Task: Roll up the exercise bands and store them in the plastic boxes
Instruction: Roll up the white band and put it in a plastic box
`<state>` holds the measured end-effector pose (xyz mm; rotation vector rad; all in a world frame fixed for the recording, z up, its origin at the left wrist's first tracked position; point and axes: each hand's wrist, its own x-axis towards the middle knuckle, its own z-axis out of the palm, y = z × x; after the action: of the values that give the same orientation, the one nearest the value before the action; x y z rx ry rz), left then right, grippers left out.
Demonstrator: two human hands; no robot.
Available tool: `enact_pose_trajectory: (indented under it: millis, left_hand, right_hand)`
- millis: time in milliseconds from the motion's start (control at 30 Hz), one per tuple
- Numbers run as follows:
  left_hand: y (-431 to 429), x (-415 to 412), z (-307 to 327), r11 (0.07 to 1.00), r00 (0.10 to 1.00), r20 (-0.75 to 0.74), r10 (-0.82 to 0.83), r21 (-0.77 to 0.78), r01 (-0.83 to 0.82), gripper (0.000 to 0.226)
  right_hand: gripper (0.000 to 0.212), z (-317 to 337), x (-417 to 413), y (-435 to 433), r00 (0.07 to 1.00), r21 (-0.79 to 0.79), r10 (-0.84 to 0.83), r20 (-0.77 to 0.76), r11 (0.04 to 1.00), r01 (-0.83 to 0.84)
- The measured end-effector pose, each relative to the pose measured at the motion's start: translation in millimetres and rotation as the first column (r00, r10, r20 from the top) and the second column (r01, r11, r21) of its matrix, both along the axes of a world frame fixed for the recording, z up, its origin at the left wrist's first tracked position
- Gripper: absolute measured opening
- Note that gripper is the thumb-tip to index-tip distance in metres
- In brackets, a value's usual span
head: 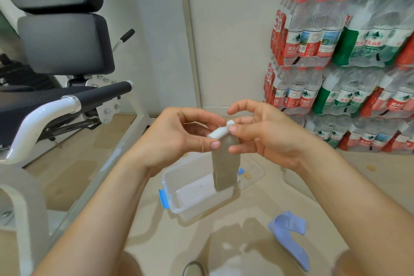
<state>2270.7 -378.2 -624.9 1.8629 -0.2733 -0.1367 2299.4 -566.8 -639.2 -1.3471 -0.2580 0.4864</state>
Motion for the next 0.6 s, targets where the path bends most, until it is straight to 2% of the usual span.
enact_pose_trajectory:
  millis: [100,233,333,467,600]
  left_hand:
    - [-1,-1,1,0.998,1.0,0.015,-0.005,-0.069,0.006,0.049]
    - [1,-6,4,0.989,0.988,-0.037,-0.147,-0.021,0.146,0.056]
    - [3,-6,6,0.989,0.989,-0.006,-0.146,0.003,0.146,0.051]
    - [6,-8,8,0.992,0.992,0.003,-0.126,-0.021,0.126,0.047]
    - [8,-10,13,0.991,0.993,-0.005,-0.122,0.062,0.122,0.053]
  right_hand:
    - [0.032,1,0,0,0.999,0.076,0.039,-0.007,0.996,-0.038]
    - [0.047,3,-1,-3,0.993,0.073,0.116,-0.008,0.991,-0.115]
    - [0.059,0,0,-2,0.991,0.066,0.125,-0.048,0.99,-0.122]
    - [0.055,1,-1,-3,0.978,0.003,0.193,-0.075,0.981,-0.193]
    - [0.046,1,-2,-2,0.98,-0.067,0.196,-0.036,0.978,-0.198]
